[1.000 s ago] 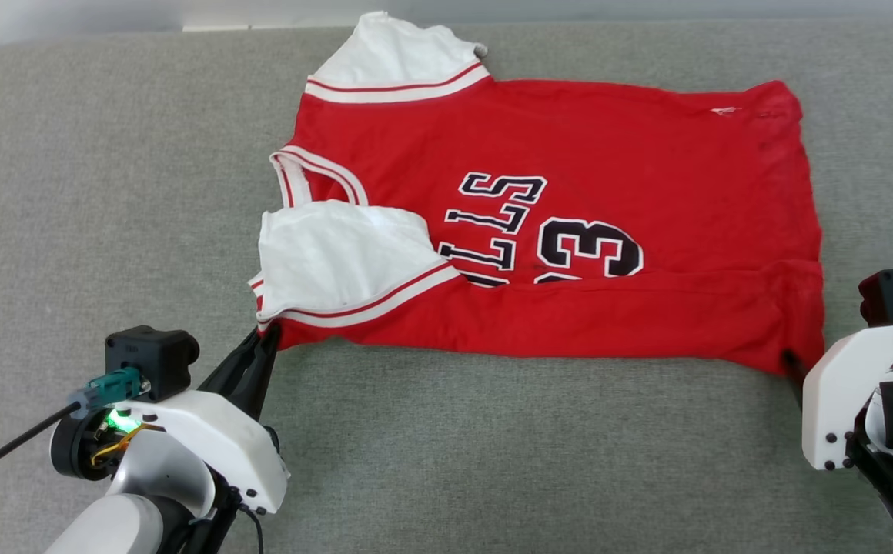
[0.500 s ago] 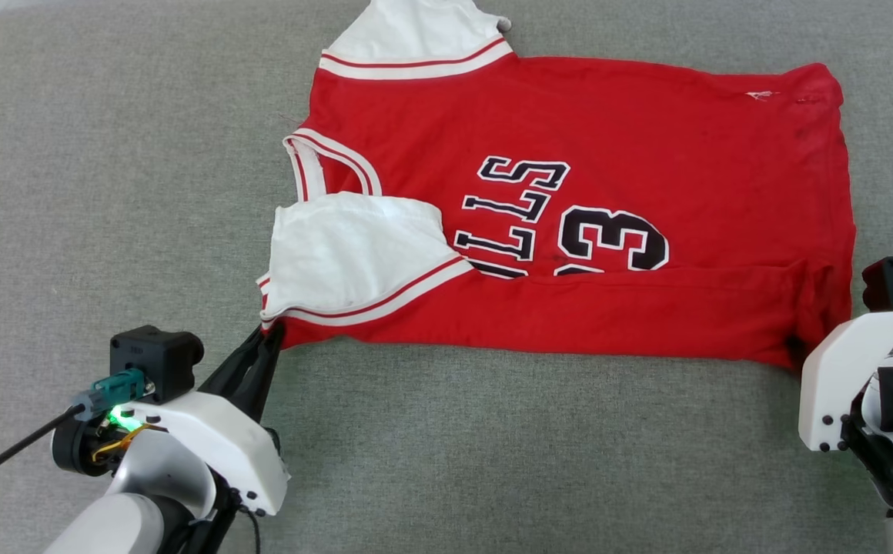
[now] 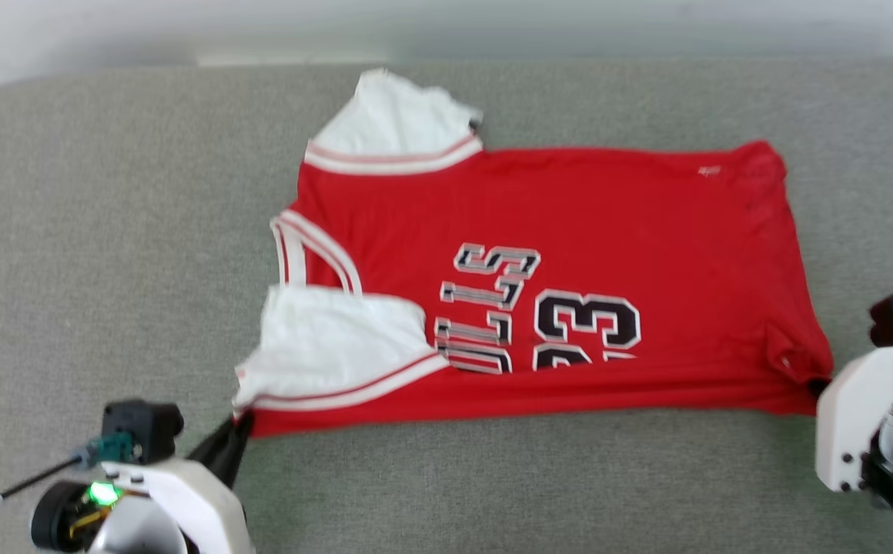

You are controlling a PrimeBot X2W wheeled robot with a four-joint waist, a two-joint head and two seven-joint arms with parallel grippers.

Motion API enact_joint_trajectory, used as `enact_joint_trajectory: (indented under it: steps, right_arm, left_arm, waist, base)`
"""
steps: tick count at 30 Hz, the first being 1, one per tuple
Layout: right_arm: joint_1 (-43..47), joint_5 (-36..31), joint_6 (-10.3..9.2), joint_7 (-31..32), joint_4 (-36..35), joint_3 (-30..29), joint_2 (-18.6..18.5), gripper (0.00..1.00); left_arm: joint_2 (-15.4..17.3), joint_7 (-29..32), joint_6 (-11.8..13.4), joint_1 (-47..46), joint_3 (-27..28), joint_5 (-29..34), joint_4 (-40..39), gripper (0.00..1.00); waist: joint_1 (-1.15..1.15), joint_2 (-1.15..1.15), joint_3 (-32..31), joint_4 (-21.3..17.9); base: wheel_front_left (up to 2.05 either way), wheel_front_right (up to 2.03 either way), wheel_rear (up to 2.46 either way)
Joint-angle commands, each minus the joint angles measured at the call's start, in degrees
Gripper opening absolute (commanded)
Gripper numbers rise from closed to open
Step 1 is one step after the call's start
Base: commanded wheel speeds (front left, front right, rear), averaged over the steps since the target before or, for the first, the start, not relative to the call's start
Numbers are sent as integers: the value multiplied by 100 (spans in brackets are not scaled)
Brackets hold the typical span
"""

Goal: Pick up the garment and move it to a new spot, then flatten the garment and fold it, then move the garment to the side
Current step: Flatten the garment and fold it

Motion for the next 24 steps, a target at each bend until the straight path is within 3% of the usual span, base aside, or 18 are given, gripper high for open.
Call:
enact_joint_trajectory:
  steps: [1, 9, 20, 21, 22, 23, 24]
  right_arm:
    - [162, 68, -7, 75, -118, -55, -128, 0]
    - [1119, 675, -8, 811, -851, -278, -379, 0]
    - [1657, 773, -7, 764, -639, -408, -216, 0]
    - [1631, 825, -7, 737, -549, -436, -138, 4]
    - [1598, 828, -6, 691, -487, -449, -122, 49]
    - [1571, 783, -7, 625, -428, -456, -153, 100]
    - [1559, 729, -7, 557, -369, -430, -187, 100]
  left_arm:
    - [65, 17, -13, 177, 1, -25, 2, 0]
    - [429, 205, 83, 979, -176, -64, -346, 0]
    - [129, 187, -134, 1093, -542, -116, -114, 0]
    - [97, 187, -175, 1078, -587, -104, -15, 0]
    - [60, 166, -208, 1049, -616, -107, 77, 31]
    - [45, 174, -237, 1027, -647, -112, 171, 78]
    - [41, 188, -265, 1000, -678, -107, 253, 100]
  waist:
    - [0, 0, -203, -88]
    - [0, 0, -507, -129]
    - [0, 0, -511, -144]
    - [0, 0, -509, -147]
    - [0, 0, -508, -146]
    - [0, 0, -510, -141]
    - [0, 0, -514, -136]
  base:
    - [0, 0, 0]
    - [0, 0, 0]
    - [0, 0, 0]
    - [0, 0, 0]
    - [0, 0, 0]
    - [0, 0, 0]
    - [0, 0, 0]
